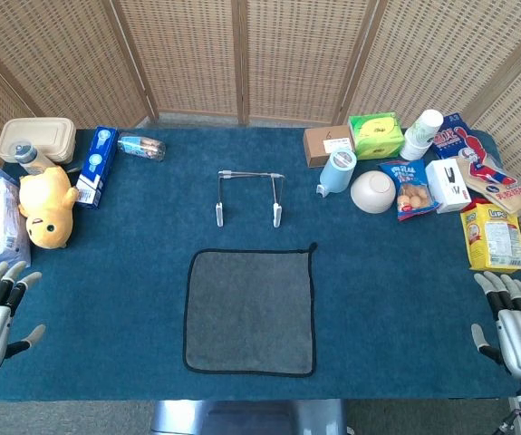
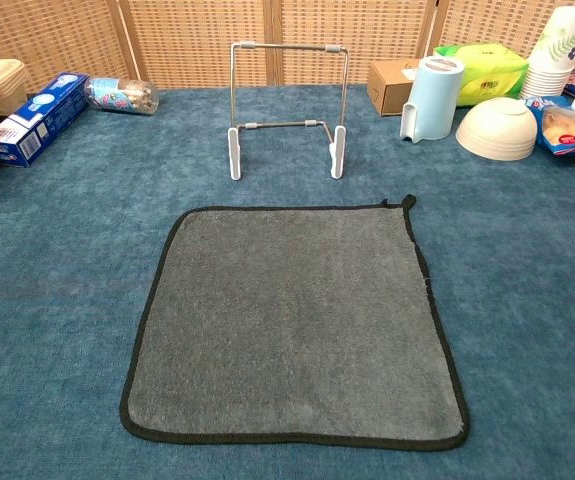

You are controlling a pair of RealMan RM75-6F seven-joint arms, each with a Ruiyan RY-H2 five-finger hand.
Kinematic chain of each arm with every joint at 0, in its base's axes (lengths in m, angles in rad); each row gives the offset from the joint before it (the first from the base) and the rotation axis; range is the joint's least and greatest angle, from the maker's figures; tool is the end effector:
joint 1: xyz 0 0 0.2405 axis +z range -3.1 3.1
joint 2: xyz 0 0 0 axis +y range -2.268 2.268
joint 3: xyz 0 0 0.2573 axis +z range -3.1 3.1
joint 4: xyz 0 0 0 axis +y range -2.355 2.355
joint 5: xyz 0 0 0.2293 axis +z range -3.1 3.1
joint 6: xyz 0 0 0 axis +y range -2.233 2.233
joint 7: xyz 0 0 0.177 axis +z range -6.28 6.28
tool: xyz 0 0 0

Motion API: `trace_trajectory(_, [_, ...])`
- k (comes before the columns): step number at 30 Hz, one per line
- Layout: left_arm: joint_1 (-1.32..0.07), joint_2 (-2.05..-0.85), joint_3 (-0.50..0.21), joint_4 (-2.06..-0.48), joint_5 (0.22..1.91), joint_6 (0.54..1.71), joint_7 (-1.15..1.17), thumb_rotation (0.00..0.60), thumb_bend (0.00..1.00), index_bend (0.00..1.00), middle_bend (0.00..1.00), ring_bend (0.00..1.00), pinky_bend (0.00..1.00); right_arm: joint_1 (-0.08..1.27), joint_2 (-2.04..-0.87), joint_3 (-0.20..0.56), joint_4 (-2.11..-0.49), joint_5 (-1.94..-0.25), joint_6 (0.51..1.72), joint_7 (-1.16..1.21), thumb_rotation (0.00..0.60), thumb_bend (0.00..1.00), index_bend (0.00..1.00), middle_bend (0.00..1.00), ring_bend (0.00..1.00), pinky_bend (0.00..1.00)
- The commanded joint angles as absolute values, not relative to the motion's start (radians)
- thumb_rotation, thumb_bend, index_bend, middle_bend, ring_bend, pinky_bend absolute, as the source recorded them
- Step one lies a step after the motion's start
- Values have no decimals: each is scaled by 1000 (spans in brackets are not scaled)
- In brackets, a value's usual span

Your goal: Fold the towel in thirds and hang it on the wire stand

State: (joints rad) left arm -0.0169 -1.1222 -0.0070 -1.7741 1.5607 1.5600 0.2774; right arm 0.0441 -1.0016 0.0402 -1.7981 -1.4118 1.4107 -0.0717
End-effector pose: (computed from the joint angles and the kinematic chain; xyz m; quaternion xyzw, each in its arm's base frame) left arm -0.2861 0.1834 0.1294 -0.6141 -0.3518 -0.3558 0.6103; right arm -0.3169 -0.1969 0.1519 0.5801 -0.4425 0.3367 0.5952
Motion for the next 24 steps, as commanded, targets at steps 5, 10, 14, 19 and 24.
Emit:
trace_trajectory(5, [-13, -1115, -5, -1773, 1570, 1569, 266, 600, 293, 208, 132, 62, 37, 40, -1002, 36, -1793, -1418, 1414, -57, 600, 416, 88, 89, 0, 37])
trace_trajectory(10, [-15, -1111, -6, -1771, 1571, 1567, 263, 600, 291, 208, 132, 62, 37, 39, -1001, 36, -1796, -1423, 1419, -55, 600, 416, 88, 89, 0, 37])
trace_trajectory(14, [-14, -1109, -4, -1772, 1575, 1568, 260, 600, 291, 209, 133, 62, 37, 40, -999, 36, -1798, -1422, 1417, -55, 600, 416, 88, 90, 0, 37])
trace_trajectory(19, [-16, -1109, 0, -1770, 1582, 1563, 256, 600, 292, 208, 134, 62, 38, 42, -1002, 36, -1793, -1420, 1411, -50, 600, 416, 89, 89, 0, 37])
trace_trajectory(24, [-36, -1104, 5, -1784, 1594, 1530, 249, 600, 291, 210, 135, 64, 37, 48, -1005, 39, -1791, -1414, 1401, -50, 600, 417, 88, 89, 0, 37])
